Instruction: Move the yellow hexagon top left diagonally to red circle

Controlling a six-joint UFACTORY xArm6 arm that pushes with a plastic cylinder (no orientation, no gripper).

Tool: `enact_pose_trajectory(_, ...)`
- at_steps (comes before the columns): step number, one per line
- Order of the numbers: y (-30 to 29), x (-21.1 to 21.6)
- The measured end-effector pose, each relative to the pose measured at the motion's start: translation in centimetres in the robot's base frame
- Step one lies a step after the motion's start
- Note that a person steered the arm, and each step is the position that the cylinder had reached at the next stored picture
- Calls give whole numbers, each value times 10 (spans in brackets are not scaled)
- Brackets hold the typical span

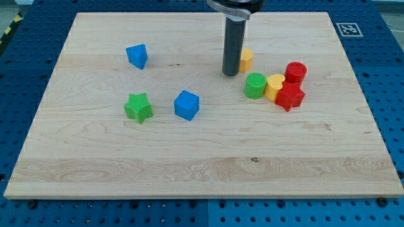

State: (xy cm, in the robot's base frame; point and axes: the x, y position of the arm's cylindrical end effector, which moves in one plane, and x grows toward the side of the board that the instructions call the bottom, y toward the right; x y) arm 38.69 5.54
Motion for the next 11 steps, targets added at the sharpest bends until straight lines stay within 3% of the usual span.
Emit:
enact_pose_trajectory(2, -3, -1)
enact_pose_trajectory(5, -53, -19)
enact_pose_trajectory(7, 6, -31)
enact_pose_trajectory(8, 41, -71)
enact_pose_trajectory(11, 54, -135)
